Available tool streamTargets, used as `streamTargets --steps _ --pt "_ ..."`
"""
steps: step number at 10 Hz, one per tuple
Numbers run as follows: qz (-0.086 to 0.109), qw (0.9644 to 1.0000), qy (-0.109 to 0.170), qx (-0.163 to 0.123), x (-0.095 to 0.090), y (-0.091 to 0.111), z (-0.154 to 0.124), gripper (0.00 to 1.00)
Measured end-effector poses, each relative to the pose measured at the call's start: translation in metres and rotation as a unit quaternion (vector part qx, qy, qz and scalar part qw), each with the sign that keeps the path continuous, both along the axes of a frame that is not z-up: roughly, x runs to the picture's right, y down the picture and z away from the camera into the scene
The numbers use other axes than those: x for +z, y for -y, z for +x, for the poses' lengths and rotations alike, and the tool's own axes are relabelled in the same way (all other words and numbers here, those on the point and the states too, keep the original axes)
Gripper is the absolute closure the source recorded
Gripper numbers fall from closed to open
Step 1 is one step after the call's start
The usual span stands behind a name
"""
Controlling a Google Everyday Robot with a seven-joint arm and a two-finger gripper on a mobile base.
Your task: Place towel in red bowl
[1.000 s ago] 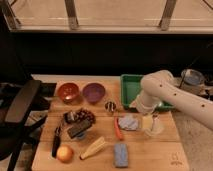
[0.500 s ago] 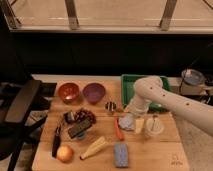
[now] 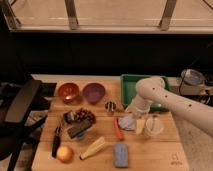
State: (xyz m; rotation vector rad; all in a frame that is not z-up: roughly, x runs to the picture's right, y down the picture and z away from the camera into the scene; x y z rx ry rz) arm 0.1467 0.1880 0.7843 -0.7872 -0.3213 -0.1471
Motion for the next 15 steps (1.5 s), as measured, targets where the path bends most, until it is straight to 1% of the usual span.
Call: streamTargets --steps 2,3,4,7,9,10,11,12,13,15 --pt "0.014 0.9998 0.011 0.008 0.01 -0.001 -0.022 0.2" --pt "0.018 0.9997 0.017 0.009 0.018 -0.003 -0.033 0.2" --pt "0.018 0.9996 0.02 0.009 0.022 -0.004 -0.038 0.2" --pt "0.01 0.9997 0.012 0.019 0.05 -0.014 -0.032 0.2" --pt "0.004 0.9996 0.003 0.028 0.059 -0.017 -0.021 0.21" --pt "0.002 0.9996 0.002 0.03 0.061 -0.019 -0.019 0.26" --pt "0.002 0.9996 0.001 0.029 0.061 -0.02 -0.017 0.36" --pt "0.007 0.9995 0.0 0.031 0.058 -0.018 -0.015 0.46" --pt "0.012 0.9994 0.0 0.032 0.054 -0.016 -0.013 0.58" --pt "0.017 0.9993 0.003 0.034 0.049 -0.012 -0.013 0.76"
